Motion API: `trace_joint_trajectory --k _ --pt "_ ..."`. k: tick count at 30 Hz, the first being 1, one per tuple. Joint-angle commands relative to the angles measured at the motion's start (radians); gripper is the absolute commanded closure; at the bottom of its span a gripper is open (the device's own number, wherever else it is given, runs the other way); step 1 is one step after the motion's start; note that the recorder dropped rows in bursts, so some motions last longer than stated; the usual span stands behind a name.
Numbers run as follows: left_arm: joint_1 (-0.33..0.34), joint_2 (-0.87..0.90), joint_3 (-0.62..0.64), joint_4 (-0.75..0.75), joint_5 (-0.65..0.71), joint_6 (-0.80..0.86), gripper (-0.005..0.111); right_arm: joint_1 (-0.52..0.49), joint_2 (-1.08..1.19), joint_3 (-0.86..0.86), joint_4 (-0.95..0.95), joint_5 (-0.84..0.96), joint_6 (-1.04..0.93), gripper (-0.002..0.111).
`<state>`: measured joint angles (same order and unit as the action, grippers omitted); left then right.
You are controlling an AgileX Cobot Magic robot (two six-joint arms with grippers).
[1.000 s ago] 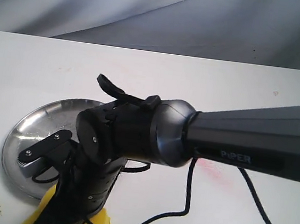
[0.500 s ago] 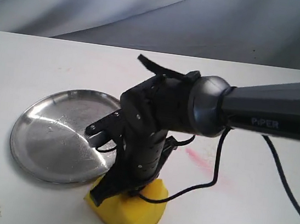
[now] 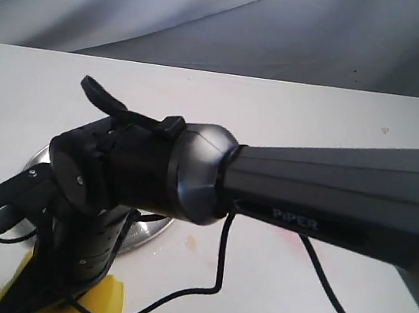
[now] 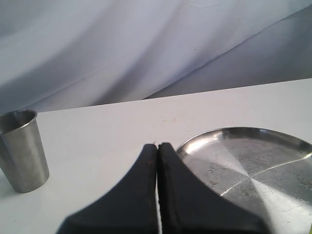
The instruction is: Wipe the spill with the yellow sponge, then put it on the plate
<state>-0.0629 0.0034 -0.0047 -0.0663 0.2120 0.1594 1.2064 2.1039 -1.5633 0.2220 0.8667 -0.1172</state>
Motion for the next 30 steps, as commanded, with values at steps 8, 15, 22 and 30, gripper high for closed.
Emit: trace_joint_trajectory --k 8,15,22,30 --pt "-0.006 -0.003 0.005 -0.003 -0.007 0.0 0.107 -0.145 0.03 0.195 -0.245 0.093 0.102 0.108" --pt "-0.006 -0.003 0.005 -0.003 -0.007 0.0 0.107 -0.313 0.03 0.307 -0.494 0.14 0.317 0.108" --pt "-0.006 -0.003 0.005 -0.003 -0.007 0.0 0.107 -0.375 0.03 0.31 -0.471 0.151 0.317 0.108" --pt "-0.006 -0.003 0.005 -0.003 -0.007 0.0 0.107 -0.199 0.03 0.285 -0.178 0.077 0.097 0.108"
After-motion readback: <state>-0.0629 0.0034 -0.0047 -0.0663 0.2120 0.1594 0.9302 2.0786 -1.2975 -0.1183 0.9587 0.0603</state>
